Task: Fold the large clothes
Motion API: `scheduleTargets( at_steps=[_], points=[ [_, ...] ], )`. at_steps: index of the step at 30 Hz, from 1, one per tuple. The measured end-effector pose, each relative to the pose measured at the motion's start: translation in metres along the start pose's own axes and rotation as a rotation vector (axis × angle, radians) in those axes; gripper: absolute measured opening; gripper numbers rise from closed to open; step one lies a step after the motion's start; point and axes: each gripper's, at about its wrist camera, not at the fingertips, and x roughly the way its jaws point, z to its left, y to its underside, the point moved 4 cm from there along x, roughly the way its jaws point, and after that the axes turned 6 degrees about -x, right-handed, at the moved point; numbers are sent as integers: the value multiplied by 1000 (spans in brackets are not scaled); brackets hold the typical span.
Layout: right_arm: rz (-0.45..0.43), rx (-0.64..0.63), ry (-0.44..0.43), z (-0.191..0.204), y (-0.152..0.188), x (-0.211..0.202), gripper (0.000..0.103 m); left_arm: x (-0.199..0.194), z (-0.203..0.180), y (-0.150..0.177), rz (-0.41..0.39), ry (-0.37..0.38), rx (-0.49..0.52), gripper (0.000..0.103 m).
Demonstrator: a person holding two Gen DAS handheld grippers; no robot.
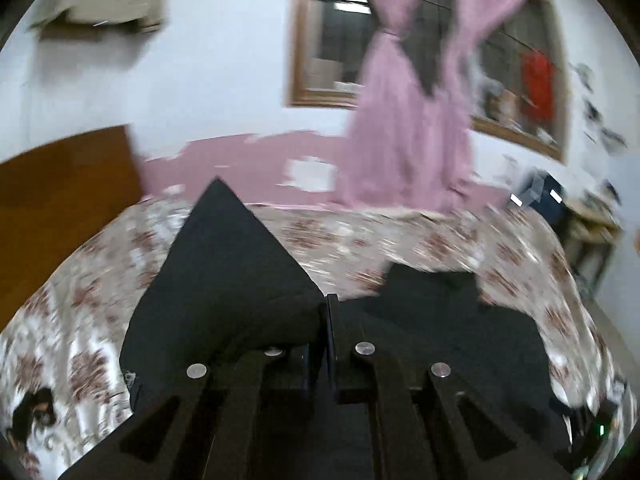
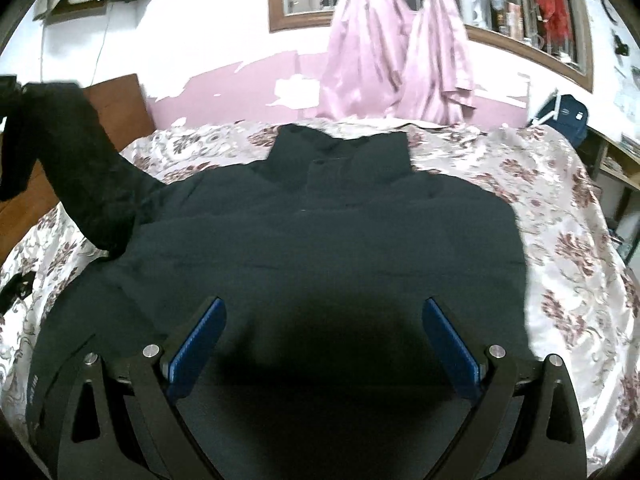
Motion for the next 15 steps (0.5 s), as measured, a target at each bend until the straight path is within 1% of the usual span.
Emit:
scheduleTargets(
  at_steps=[2,3,6,7,9,11,12,14,15],
  points=[
    [0,27,23,-20,6,-5,96,5,-31,11,34,60,53,7],
    [1,37,32,-27,9,-8,96,11,-51,22,70,106,91,7],
    [11,67,65,-55,21,-12,96,25,-89,55,181,213,160,7],
    [18,76,76,-65,25,-12,96,32,-100,70,240,258,180,9],
    [31,96,90,-79,34,-12,96,45,-113,99,338,312,203,10],
    [43,115,98,-90,39,-10,96,55,-118,126,430,356,209,10],
    [51,126,99,-96,43,-8,96,60,-119,142,486,390,206,11],
    [62,142,91,-102,49,-6,96,62,-120,162,533,420,218,15],
    [67,151,80,-103,51,-4,96,61,-120,169,545,445,231,20]
  ],
)
